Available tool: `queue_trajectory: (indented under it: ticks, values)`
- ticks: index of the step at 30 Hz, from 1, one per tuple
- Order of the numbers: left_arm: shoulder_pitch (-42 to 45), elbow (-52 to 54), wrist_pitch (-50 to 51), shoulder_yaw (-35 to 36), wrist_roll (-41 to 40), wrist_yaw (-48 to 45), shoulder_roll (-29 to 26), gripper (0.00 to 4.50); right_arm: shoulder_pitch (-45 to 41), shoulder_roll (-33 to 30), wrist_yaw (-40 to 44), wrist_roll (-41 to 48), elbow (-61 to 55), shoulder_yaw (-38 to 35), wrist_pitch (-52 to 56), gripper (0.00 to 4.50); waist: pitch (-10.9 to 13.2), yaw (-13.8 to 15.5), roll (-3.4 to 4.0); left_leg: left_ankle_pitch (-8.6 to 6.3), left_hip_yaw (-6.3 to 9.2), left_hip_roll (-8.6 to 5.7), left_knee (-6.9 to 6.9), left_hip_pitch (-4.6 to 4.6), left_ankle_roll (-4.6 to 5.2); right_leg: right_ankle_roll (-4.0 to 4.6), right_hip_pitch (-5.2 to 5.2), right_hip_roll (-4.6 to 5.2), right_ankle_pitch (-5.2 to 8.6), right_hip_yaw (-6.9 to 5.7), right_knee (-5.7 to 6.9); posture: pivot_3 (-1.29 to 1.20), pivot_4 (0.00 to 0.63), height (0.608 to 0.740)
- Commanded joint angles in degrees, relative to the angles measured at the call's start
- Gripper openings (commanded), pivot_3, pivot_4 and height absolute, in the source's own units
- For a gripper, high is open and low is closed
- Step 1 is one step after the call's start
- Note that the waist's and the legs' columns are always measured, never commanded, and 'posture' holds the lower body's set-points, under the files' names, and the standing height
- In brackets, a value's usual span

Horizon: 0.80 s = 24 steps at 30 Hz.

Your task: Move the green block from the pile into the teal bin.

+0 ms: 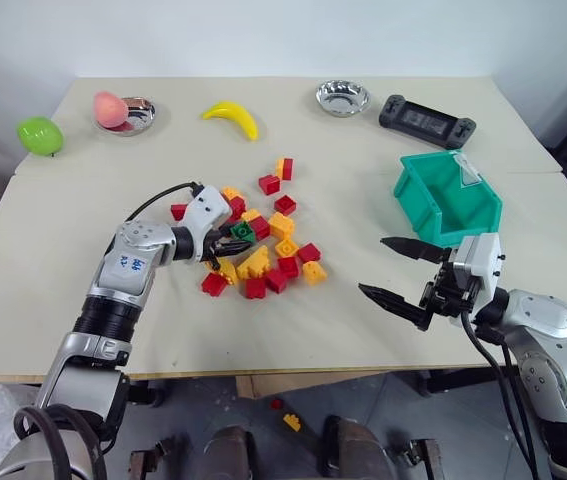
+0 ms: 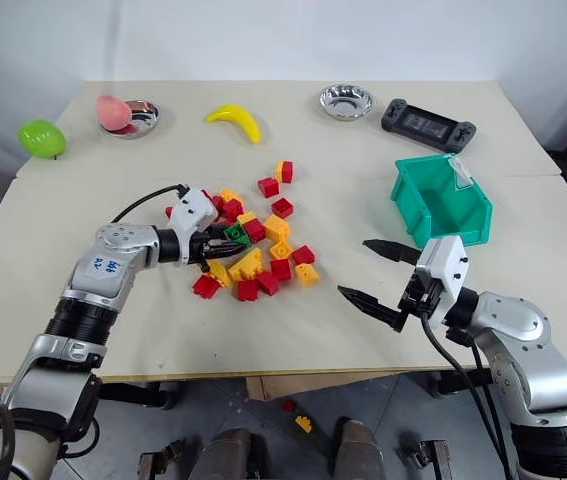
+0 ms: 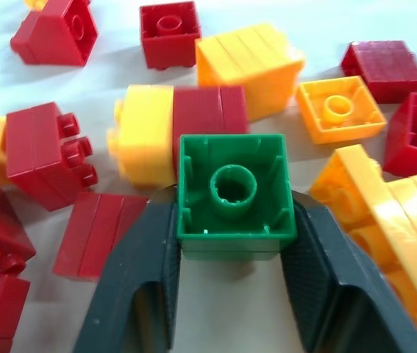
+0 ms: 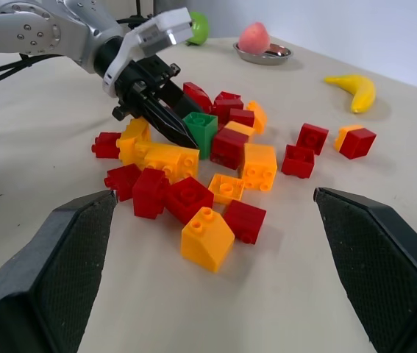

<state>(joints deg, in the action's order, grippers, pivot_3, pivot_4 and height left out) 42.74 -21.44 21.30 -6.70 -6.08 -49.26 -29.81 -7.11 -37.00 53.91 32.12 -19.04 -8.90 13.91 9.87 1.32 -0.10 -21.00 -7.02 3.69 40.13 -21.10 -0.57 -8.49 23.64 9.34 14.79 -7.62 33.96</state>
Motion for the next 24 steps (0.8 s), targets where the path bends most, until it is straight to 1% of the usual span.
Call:
queue_trajectory:
  ticks: [1, 2, 5, 8, 10, 11, 12, 13, 15, 16, 19, 20, 21, 22, 24]
  values:
    - [-0.11, -0.51, -3.46, 2.29, -2.37, -2.68, -0.15, 1.50, 0.94, -0.38, 0.00, 0.68, -2.73, -0.82, -0.17, 4.50, 0.00, 0.02, 0.00, 0.00, 0.00, 0.00, 0.00, -0.01, 0.00, 0.00, 0.00, 0.00, 0.00, 0.00, -0.01, 0.00, 0.150, 0.740]
    - [0.83, -0.25, -5.76, 3.87, -4.62, -5.55, -0.41, 1.50, 1.59, -0.67, 0.00, 0.64, -2.96, -1.30, -0.25, 4.50, 0.00, 0.02, 0.00, 0.00, 0.01, 0.00, 0.01, -0.02, 0.00, 0.00, 0.00, 0.00, 0.00, -0.01, -0.01, 0.00, 0.150, 0.740]
    - [4.05, 1.01, -7.30, 6.03, -9.56, -13.60, -1.53, 1.50, 4.16, -1.66, -0.30, 0.45, -4.09, -3.38, -0.51, 4.50, 0.03, 0.16, -0.05, 0.00, 0.02, 0.00, 0.01, -0.11, 0.00, 0.00, 0.07, 0.00, 0.00, -0.03, -0.01, 0.00, 0.150, 0.740]
    - [6.91, 1.85, -8.33, 2.82, -9.78, -20.27, -1.40, 1.50, 7.49, -2.31, -1.42, 0.72, -5.42, -6.70, -0.56, 4.50, 0.04, 0.32, -0.06, 0.00, 0.03, -0.01, 0.01, -0.15, 0.00, 0.00, 0.06, 0.00, 0.00, -0.05, -0.05, 0.00, 0.150, 0.740]
    - [9.76, 0.85, -8.37, 0.56, -9.54, -22.52, 1.25, 1.50, 10.46, -2.48, -2.15, 0.56, -6.40, -9.37, -0.77, 4.50, 0.04, 0.54, -0.06, 0.00, 0.03, -0.01, -0.01, -0.14, 0.00, 0.00, 0.04, 0.00, 0.00, -0.05, -0.08, 0.00, 0.150, 0.740]
    - [11.70, 0.12, -6.94, -1.91, -9.12, -24.09, 3.69, 1.50, 12.91, -2.54, -2.39, 0.32, -7.14, -11.24, -0.99, 4.50, 0.03, 0.63, -0.06, -0.01, 0.05, -0.03, -0.01, -0.12, 0.01, -0.01, 0.01, 0.00, 0.00, -0.05, -0.09, 0.00, 0.150, 0.740]
    - [13.84, -1.93, -7.89, -4.56, -7.72, -25.07, 6.85, 1.50, 15.62, -2.50, -2.64, -0.04, -7.88, -13.31, -1.27, 4.50, 0.03, 1.14, -0.06, -0.01, 0.04, -0.03, 0.00, -0.11, 0.01, -0.02, -0.01, 0.00, -0.01, -0.05, -0.11, 0.00, 0.150, 0.740]
    - [15.94, -4.99, -9.07, -6.65, -5.89, -24.51, 10.15, 1.50, 18.13, -2.28, -2.93, -0.42, -8.39, -15.20, -1.64, 4.50, 0.04, 1.95, -0.08, -0.01, 0.07, -0.05, 0.01, -0.14, 0.01, -0.03, -0.02, 0.00, -0.01, -0.06, -0.13, 0.00, 0.150, 0.740]
    - [19.54, -13.60, -13.31, -8.87, -2.79, -21.46, 17.41, 1.50, 23.21, -1.29, -3.43, -1.35, -8.60, -18.60, -2.95, 4.50, 0.05, 2.25, -0.11, 0.00, 0.12, -0.08, 0.04, -0.12, 0.03, -0.07, -0.13, 0.00, -0.03, -0.08, -0.23, 0.00, 0.150, 0.740]
    - [20.73, -17.22, -14.77, -9.13, -1.83, -20.17, 19.82, 1.50, 24.89, -0.87, -3.72, -1.59, -8.59, -19.57, -3.45, 4.50, 0.05, 2.22, -0.13, -0.01, 0.11, -0.11, 0.05, -0.15, 0.06, -0.11, -0.14, 0.00, -0.06, -0.05, -0.30, 0.00, 0.150, 0.740]
    - [24.05, -31.66, -27.23, -11.45, 4.19, -13.16, 27.61, 1.50, 30.03, 1.20, -5.36, -1.22, -10.51, -22.52, -4.00, 4.50, 0.06, 1.14, -0.15, -0.02, 0.05, -0.12, -0.05, -0.12, 0.10, -0.16, -0.14, 0.00, -0.09, -0.01, -0.43, 0.00, 0.150, 0.740]
    - [25.09, -35.13, -30.95, -12.16, 6.14, -10.54, 29.45, 1.50, 31.34, 1.77, -5.90, -1.04, -11.48, -23.06, -4.00, 4.50, 0.06, 0.77, -0.15, -0.02, 0.04, -0.11, -0.12, -0.08, 0.10, -0.15, -0.11, -0.01, -0.08, 0.00, -0.43, 0.00, 0.150, 0.740]
    - [26.27, -37.62, -32.56, -12.21, 7.00, -8.89, 31.47, 1.50, 32.62, 2.36, -6.42, -0.93, -12.72, -23.44, -3.90, 4.50, 0.06, 0.38, -0.15, -0.02, 0.06, -0.11, -0.16, -0.09, 0.09, -0.15, -0.09, -0.01, -0.08, 0.00, -0.43, 0.00, 0.150, 0.740]
    - [27.35, -39.68, -33.16, -11.60, 7.17, -7.58, 33.09, 2.24, 33.47, 2.83, -7.03, -0.85, -13.83, -23.54, -3.74, 4.50, 0.06, 0.14, -0.15, -0.02, 0.08, -0.11, -0.17, -0.11, 0.09, -0.13, -0.06, -0.01, -0.07, 0.00, -0.41, 0.00, 0.150, 0.740]
    - [28.52, -42.56, -33.35, -10.31, 7.00, -7.38, 34.78, 2.85, 34.33, 3.47, -8.27, -0.72, -15.34, -23.44, -3.28, 4.50, 0.07, 0.03, -0.16, -0.02, 0.07, -0.11, -0.15, -0.14, 0.10, -0.13, -0.02, -0.01, -0.07, 0.02, -0.41, 0.00, 0.150, 0.740]
